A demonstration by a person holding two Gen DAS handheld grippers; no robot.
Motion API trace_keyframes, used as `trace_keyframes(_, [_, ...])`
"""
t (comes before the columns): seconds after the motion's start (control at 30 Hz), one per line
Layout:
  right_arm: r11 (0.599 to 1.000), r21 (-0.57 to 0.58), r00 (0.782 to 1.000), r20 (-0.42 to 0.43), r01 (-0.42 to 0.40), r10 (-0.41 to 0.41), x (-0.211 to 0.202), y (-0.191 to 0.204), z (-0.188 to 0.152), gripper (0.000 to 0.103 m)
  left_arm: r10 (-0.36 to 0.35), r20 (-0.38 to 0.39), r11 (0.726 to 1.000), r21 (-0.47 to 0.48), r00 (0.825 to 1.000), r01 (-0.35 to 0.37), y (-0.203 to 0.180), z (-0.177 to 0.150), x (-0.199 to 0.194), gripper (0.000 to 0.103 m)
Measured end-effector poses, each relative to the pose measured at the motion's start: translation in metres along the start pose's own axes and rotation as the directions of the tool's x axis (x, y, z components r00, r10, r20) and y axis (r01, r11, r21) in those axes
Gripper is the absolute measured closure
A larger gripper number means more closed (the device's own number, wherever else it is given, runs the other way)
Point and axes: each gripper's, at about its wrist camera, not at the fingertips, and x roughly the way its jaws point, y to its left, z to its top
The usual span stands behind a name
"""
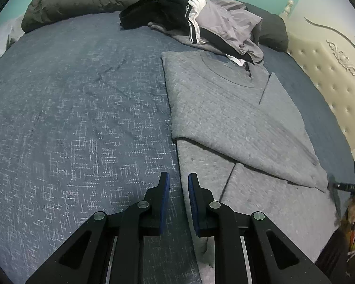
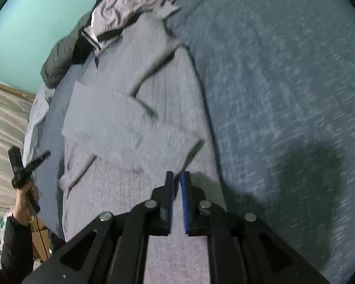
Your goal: Fold clothes
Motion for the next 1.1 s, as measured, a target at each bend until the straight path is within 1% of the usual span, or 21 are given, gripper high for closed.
trace_keyframes(0.03, [1.0,0.005,1.0,0.01,-0.002,0.002,0.0,0.0,0.003,0.085,-0.005,-0.003,1.0,-0.004,1.0,0.005,0.0,-0.001,0.0,0.085])
trace_keyframes(0.07, [1.0,0.009,1.0,0.02,-0.004,0.004,0.0,-0.001,0.006,0.082,-0.008,-0.008,1.0,-0.005,1.0,0.008,0.0,-0.003,0.001,0.085])
trace_keyframes(0.1, [1.0,0.009,1.0,0.02,0.001,-0.001,0.003,-0.001,0.008,0.081,-0.011,-0.013,1.0,-0.007,1.0,0.011,0.0,-0.004,0.001,0.085])
trace_keyframes(0.27, [0.999,-0.001,0.999,0.019,0.036,-0.036,0.021,0.002,0.022,0.081,-0.038,-0.043,0.999,-0.018,0.998,0.037,-0.003,-0.015,0.002,0.085])
trace_keyframes(0.33, [0.999,-0.006,0.998,0.015,0.053,-0.053,0.027,-0.002,0.023,0.081,-0.047,-0.058,0.999,-0.021,0.997,0.046,-0.004,-0.02,0.002,0.085])
trace_keyframes(0.43, [0.998,-0.026,0.998,0.006,0.058,-0.057,0.036,-0.003,0.022,0.082,-0.058,-0.074,0.998,-0.026,0.996,0.056,-0.004,-0.028,0.001,0.085])
trace_keyframes(0.5, [0.997,-0.039,0.998,0.005,0.062,-0.062,0.038,-0.001,0.021,0.09,-0.056,-0.08,0.998,-0.023,0.995,0.054,-0.004,-0.032,0.001,0.085])
trace_keyframes(0.53, [0.997,-0.04,0.998,0.01,0.07,-0.069,0.038,-0.002,0.021,0.095,-0.053,-0.08,0.998,-0.019,0.995,0.051,-0.004,-0.033,0.001,0.085])
trace_keyframes(0.57, [0.996,-0.041,0.997,0.015,0.077,-0.077,0.037,-0.002,0.021,0.095,-0.052,-0.082,0.999,-0.016,0.995,0.05,-0.004,-0.035,0.001,0.085])
trace_keyframes(0.8, [0.994,-0.031,0.994,0.038,0.104,-0.103,0.022,-0.01,0.02,0.095,-0.061,-0.106,0.998,-0.022,0.992,0.059,-0.005,-0.05,-0.004,0.085])
trace_keyframes(0.97, [0.996,-0.049,0.997,0.017,0.071,-0.07,0.007,-0.007,0.014,0.095,-0.062,-0.125,0.998,-0.029,0.99,0.059,-0.004,-0.065,-0.013,0.085])
trace_keyframes(1.03, [0.995,-0.066,0.997,0.001,0.08,-0.08,0.0,-0.006,0.006,0.093,-0.062,-0.131,0.998,-0.031,0.989,0.059,-0.004,-0.073,-0.019,0.085])
trace_keyframes(1.1, [0.993,-0.078,0.996,-0.01,0.089,-0.09,-0.008,-0.005,-0.003,0.085,-0.063,-0.137,0.998,-0.03,0.989,0.059,-0.005,-0.08,-0.025,0.085])
